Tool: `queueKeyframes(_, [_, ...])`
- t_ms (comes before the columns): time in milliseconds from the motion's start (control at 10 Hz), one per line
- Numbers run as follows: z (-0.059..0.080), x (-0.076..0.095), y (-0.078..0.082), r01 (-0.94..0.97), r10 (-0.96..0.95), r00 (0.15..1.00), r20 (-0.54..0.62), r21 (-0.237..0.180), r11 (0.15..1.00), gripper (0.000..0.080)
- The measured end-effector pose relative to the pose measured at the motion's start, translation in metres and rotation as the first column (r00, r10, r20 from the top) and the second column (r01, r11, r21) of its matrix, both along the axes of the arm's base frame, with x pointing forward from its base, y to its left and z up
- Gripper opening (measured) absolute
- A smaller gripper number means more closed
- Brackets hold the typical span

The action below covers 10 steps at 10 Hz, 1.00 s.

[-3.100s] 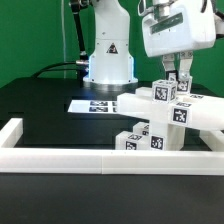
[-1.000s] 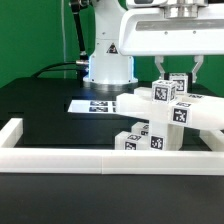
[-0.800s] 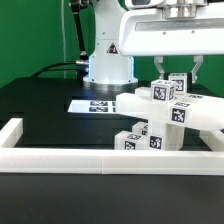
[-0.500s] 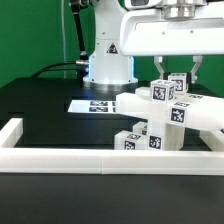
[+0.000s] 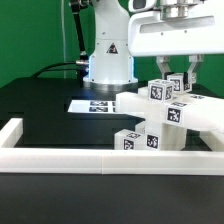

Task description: Assemble chair

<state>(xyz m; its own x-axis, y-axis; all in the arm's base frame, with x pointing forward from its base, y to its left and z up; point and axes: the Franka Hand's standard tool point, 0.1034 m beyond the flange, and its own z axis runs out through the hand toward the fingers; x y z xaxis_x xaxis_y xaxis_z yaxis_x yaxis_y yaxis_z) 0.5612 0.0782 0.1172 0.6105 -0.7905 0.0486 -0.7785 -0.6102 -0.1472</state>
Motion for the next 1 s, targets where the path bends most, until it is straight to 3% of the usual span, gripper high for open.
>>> queueKeyframes(400, [0.000,0.000,0.009,0.380,-0.380,0.925,-0.028,0.096,0.920,0.0288])
queueKeyframes(600, [0.000,-0.001,0.011,0.455,-0.453,0.891,-0.042,0.107,0.884,0.0288])
queueKeyframes(700, [0.000,-0.001,0.011,0.453,-0.451,0.891,-0.041,0.107,0.885,0.0348])
queueKeyframes(800, [0.000,-0.001,0.012,0.426,-0.424,0.905,-0.038,0.101,0.899,0.0348])
queueKeyframes(900, [0.000,-0.001,0.013,0.369,-0.368,0.929,-0.037,0.092,0.925,0.0547])
queueKeyframes(1000, [0.002,0.000,0.016,0.346,-0.343,0.938,-0.045,0.086,0.934,0.0621])
